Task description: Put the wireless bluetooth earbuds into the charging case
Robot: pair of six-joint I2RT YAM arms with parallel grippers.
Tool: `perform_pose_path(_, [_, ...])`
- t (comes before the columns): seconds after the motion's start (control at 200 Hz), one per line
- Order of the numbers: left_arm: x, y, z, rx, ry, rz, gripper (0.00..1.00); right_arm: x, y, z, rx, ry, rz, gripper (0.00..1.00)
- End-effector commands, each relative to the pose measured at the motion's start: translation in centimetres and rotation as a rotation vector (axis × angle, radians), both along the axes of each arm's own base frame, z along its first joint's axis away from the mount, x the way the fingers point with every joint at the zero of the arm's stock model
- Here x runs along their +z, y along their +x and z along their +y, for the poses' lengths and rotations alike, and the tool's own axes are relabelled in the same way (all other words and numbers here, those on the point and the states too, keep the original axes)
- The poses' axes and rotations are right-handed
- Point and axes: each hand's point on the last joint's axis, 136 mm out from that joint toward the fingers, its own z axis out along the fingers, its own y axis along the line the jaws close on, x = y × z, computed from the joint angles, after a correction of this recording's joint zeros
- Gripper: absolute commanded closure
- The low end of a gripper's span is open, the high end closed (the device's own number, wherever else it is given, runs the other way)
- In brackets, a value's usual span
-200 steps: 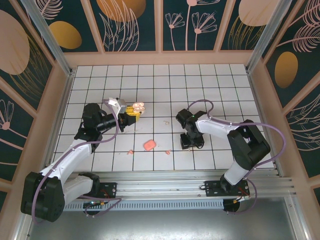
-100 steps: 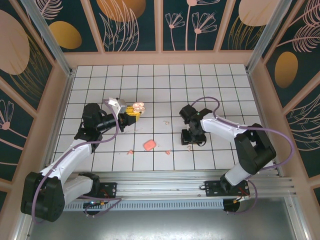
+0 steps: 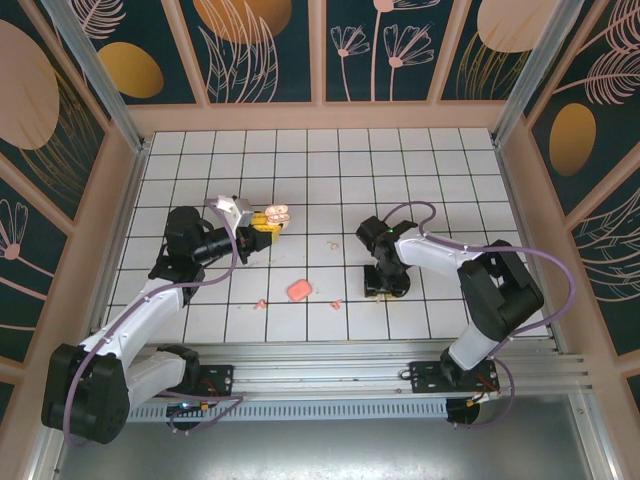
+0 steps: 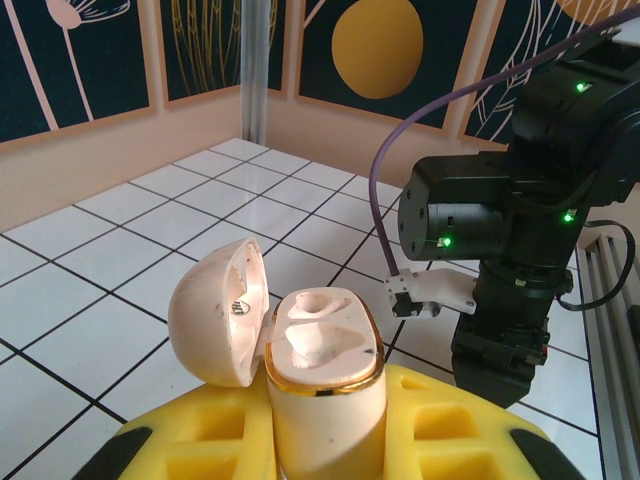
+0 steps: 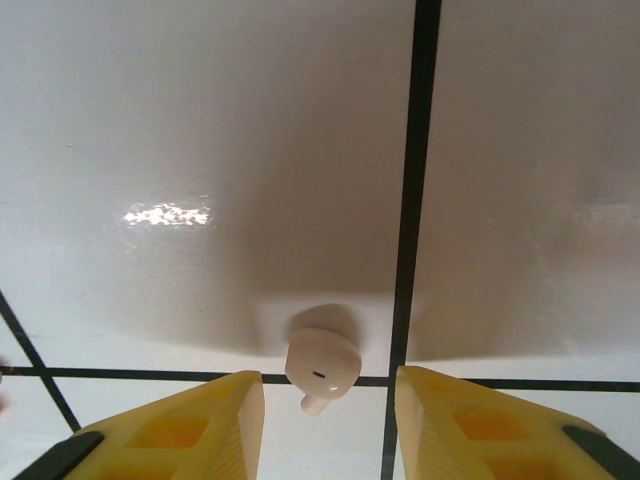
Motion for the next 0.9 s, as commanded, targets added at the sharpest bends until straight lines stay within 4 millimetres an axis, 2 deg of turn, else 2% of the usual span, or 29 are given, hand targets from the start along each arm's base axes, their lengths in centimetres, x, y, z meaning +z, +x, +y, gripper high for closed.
perform_pose_path(0.0, [0.2,-0.5,-0.1,-0.013,0.007,-0.027,0.82,-0.8,-1.0,-0.3,-0.027,-0.02,0.04,0.62])
perform_pose_path(0.395, [-0.1,-0.4,-0.2,-0.019,0.008,-0.016,0.82,-1.3,-0.5,-0.2,-0.045,-0.012,0.003,0.68])
perform_pose_path(0.751, [-0.1,-0.4,-0.2,-0.019,0.005,-0.013,0.82,0.6,0.8,-0.1,-0.059,-0.005,-0.065,0.65])
perform_pose_path(0.896, [0.0,-0.4,-0.2,-0.019,0.005,-0.014,0.82,0.6,0.9,0.1,-0.056,0.0,-0.067,0.66])
